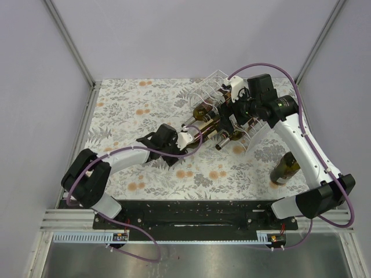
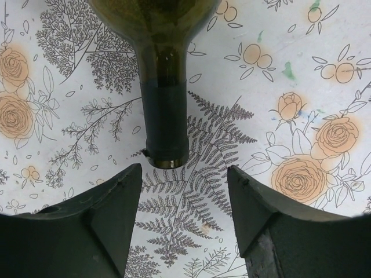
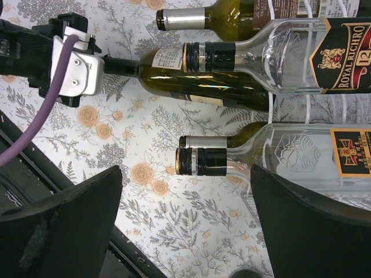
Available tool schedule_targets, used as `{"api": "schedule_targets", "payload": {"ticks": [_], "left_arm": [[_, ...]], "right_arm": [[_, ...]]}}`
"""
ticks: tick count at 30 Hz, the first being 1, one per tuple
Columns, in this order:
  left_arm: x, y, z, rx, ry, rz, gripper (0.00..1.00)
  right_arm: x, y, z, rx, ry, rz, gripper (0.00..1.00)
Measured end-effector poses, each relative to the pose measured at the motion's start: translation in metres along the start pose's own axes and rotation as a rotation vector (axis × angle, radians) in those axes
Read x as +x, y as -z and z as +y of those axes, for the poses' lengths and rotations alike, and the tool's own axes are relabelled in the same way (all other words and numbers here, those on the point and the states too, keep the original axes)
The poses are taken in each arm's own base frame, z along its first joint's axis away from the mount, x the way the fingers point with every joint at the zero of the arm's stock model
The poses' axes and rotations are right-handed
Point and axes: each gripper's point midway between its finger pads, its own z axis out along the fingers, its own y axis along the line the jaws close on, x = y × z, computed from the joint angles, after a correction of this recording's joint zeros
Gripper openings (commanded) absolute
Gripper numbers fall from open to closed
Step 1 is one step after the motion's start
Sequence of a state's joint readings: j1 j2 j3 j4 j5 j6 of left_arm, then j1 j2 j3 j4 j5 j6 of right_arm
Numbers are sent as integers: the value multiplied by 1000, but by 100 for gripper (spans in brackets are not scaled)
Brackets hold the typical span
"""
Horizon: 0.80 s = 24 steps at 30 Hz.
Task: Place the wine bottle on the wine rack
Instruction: Adjust the wine bottle in the wine rack.
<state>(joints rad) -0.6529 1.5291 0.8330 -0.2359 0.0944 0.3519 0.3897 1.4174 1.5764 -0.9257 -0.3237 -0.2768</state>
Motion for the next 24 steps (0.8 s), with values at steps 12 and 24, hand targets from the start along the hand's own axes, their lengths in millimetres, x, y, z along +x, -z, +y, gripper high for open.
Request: {"api": "schedule_targets", "payload": {"ticks": [12, 24], "left_arm": [[0, -13, 7, 60, 28, 61, 58], [0, -19, 8, 75, 31, 96, 45]], "right_arm": [[0, 0, 0, 0, 7, 0, 100], [0, 0, -1, 0, 15, 0, 99]]}}
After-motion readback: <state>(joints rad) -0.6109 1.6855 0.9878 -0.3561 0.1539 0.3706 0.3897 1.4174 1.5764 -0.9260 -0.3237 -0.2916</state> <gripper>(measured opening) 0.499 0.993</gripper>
